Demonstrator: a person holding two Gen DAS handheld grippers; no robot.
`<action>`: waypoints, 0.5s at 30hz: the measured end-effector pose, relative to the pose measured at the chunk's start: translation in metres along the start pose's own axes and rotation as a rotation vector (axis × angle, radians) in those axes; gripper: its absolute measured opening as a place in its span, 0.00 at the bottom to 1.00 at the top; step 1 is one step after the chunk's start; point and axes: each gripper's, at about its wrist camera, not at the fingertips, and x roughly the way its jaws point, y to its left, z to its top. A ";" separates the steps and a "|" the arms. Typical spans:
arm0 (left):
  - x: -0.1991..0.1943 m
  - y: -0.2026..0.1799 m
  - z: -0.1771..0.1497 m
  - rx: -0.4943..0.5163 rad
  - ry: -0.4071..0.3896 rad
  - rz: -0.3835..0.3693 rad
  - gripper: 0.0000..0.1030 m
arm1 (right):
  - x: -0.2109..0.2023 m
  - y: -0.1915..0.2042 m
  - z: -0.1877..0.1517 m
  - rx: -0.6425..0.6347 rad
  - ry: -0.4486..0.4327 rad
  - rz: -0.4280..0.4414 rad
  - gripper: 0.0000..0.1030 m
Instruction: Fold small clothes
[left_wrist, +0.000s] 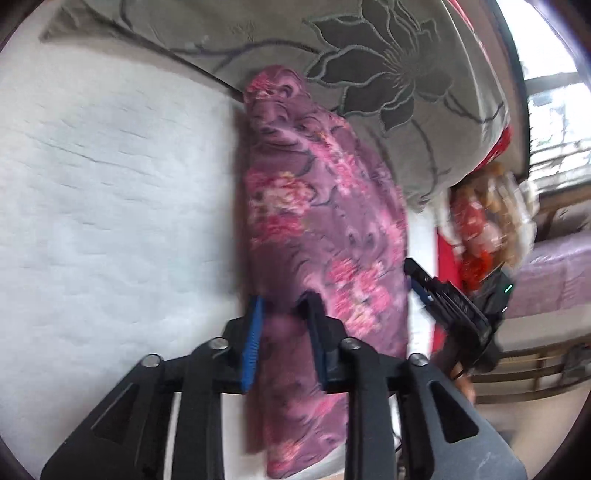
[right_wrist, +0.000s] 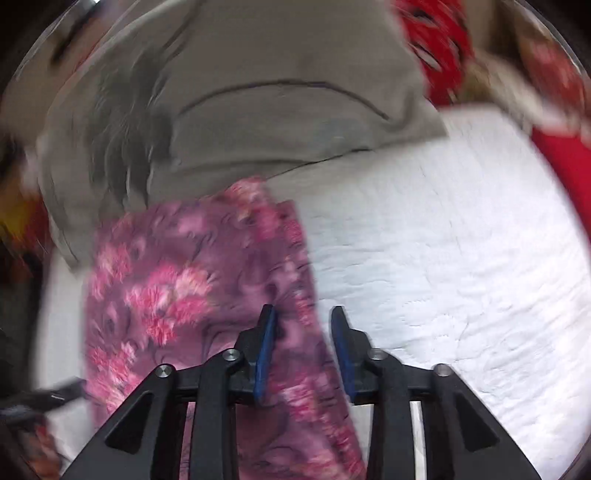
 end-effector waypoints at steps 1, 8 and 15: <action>0.005 0.001 0.001 -0.028 0.005 -0.041 0.49 | -0.002 -0.012 0.001 0.054 -0.003 0.065 0.53; 0.036 -0.004 -0.001 -0.078 0.030 -0.100 0.71 | 0.013 -0.044 -0.002 0.105 0.060 0.343 0.71; 0.040 -0.016 0.001 -0.087 0.023 -0.055 0.66 | 0.037 0.007 0.003 -0.116 0.173 0.304 0.80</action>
